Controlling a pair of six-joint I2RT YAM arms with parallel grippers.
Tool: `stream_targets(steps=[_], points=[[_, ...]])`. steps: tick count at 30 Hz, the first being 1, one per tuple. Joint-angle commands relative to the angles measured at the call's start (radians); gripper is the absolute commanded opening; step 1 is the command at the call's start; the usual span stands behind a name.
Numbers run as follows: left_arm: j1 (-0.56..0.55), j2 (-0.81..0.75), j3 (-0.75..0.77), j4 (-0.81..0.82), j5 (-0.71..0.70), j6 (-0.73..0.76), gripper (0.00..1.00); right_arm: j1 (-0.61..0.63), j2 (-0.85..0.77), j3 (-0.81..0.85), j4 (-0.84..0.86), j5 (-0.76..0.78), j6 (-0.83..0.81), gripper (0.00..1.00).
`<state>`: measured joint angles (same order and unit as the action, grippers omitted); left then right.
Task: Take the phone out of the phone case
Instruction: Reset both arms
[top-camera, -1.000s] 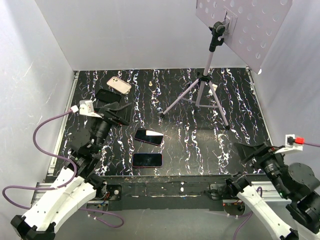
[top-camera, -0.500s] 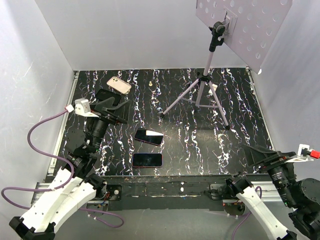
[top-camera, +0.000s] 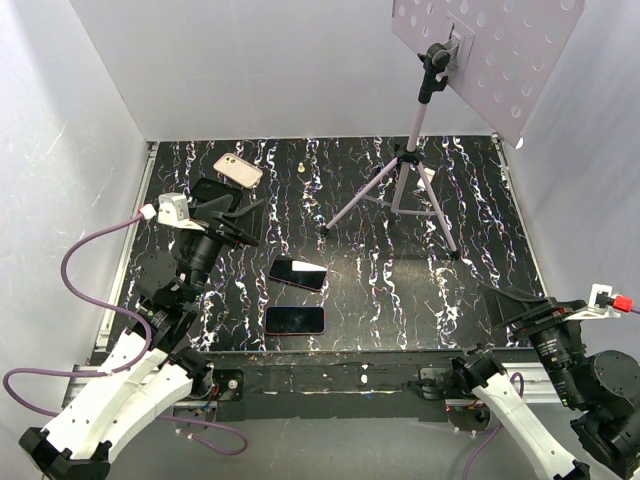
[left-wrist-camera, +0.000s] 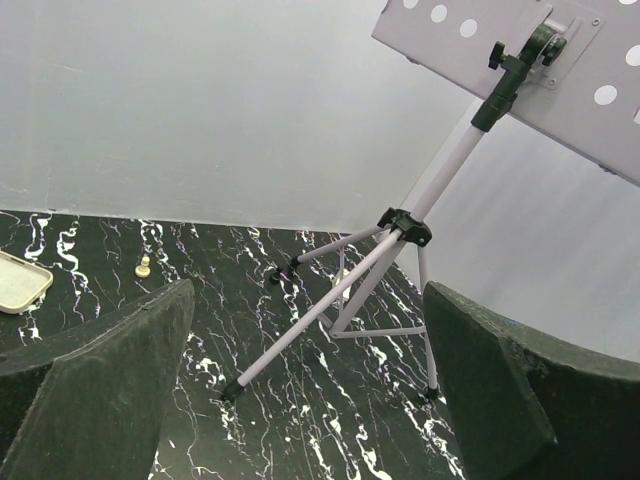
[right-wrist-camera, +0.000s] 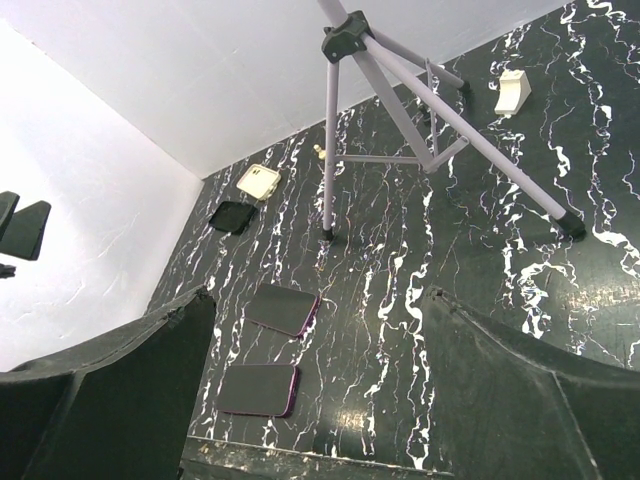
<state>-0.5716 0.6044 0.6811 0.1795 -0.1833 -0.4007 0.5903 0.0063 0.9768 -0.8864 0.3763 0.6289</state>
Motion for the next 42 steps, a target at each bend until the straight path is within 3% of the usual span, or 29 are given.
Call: stream_targets(steps=[1,31,42], points=[[-0.002,-0.002,0.021,-0.009,-0.008,0.016,0.98,0.002,-0.052,0.000,0.056,0.027,0.011,0.90],[-0.002,-0.008,0.032,-0.026,-0.022,0.034,0.98,0.000,-0.081,0.005,0.058,0.041,0.017,0.91],[-0.002,-0.009,0.028,-0.028,-0.024,0.034,0.98,0.002,-0.013,0.065,-0.057,0.134,0.081,0.92]])
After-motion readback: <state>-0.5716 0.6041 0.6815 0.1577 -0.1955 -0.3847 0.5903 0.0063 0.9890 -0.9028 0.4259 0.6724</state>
